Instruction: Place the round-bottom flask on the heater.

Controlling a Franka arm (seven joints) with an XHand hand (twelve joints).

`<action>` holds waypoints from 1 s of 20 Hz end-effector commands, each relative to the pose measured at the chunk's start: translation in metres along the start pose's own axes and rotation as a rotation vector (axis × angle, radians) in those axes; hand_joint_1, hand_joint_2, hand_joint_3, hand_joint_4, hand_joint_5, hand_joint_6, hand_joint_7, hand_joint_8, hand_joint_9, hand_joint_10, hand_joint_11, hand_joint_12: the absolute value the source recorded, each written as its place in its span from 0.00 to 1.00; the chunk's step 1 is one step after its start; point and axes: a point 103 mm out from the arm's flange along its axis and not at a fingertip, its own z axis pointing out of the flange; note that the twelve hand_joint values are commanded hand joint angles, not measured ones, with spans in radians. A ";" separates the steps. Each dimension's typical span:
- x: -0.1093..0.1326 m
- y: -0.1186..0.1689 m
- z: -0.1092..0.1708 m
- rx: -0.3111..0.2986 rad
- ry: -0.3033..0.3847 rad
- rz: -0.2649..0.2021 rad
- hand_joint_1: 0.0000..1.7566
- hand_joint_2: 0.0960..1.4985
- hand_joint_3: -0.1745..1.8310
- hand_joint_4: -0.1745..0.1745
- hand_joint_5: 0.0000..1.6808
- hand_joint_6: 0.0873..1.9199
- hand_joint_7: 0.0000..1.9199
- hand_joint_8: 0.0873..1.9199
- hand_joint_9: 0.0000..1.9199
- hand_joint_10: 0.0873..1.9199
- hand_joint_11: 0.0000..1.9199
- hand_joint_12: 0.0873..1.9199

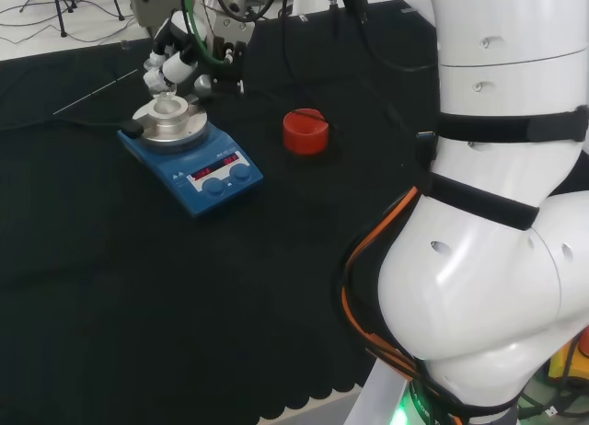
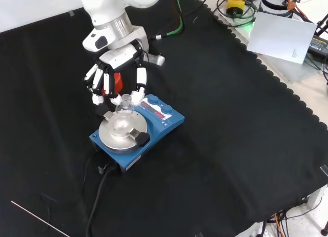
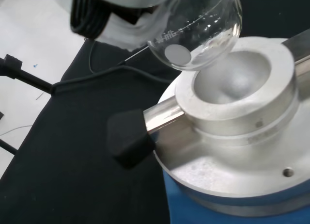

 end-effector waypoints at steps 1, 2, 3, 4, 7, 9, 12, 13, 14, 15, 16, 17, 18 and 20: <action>0.007 0.010 0.015 0.015 0.019 -0.015 0.63 0.40 0.44 1.00 0.73 0.38 0.31 0.22 0.38 0.21 0.16 0.67; 0.006 0.011 0.017 0.017 0.021 -0.014 0.63 0.40 0.44 1.00 0.73 0.38 0.31 0.22 0.38 0.21 0.16 0.67; 0.005 0.011 0.017 0.020 0.018 -0.013 0.63 0.40 0.44 1.00 0.73 0.38 0.31 0.22 0.38 0.21 0.16 0.67; 0.002 0.011 0.018 0.023 0.017 -0.012 0.63 0.40 0.44 1.00 0.73 0.38 0.31 0.22 0.38 0.21 0.16 0.67; -0.013 0.004 0.009 0.029 0.025 -0.012 0.63 0.40 0.44 1.00 0.73 0.38 0.31 0.22 0.38 0.21 0.16 0.67; -0.017 0.005 0.011 0.033 0.020 -0.004 0.63 0.40 0.44 1.00 0.73 0.38 0.31 0.22 0.38 0.21 0.16 0.67; -0.018 0.011 0.019 0.035 0.018 0.008 0.63 0.40 0.44 1.00 0.73 0.38 0.31 0.22 0.38 0.21 0.16 0.67; -0.017 0.013 0.021 0.034 0.018 0.010 0.63 0.40 0.44 1.00 0.73 0.38 0.31 0.22 0.38 0.21 0.16 0.67; -0.016 0.014 0.023 0.033 0.021 0.014 0.63 0.40 0.44 1.00 0.73 0.38 0.31 0.22 0.38 0.21 0.16 0.67; -0.017 0.015 0.023 0.032 0.023 0.015 0.63 0.40 0.44 1.00 0.73 0.38 0.31 0.22 0.38 0.21 0.16 0.67; -0.025 0.010 0.017 0.031 0.033 0.012 0.63 0.40 0.44 1.00 0.73 0.38 0.31 0.22 0.38 0.21 0.16 0.67; -0.028 0.008 0.015 0.031 0.038 0.011 0.63 0.40 0.44 1.00 0.73 0.38 0.31 0.22 0.38 0.21 0.16 0.67; -0.029 0.008 0.014 0.031 0.039 0.011 0.63 0.40 0.44 1.00 0.73 0.38 0.30 0.22 0.38 0.21 0.16 0.67; -0.030 0.008 0.014 0.033 0.040 0.012 0.63 0.40 0.44 1.00 0.73 0.38 0.30 0.22 0.38 0.21 0.16 0.67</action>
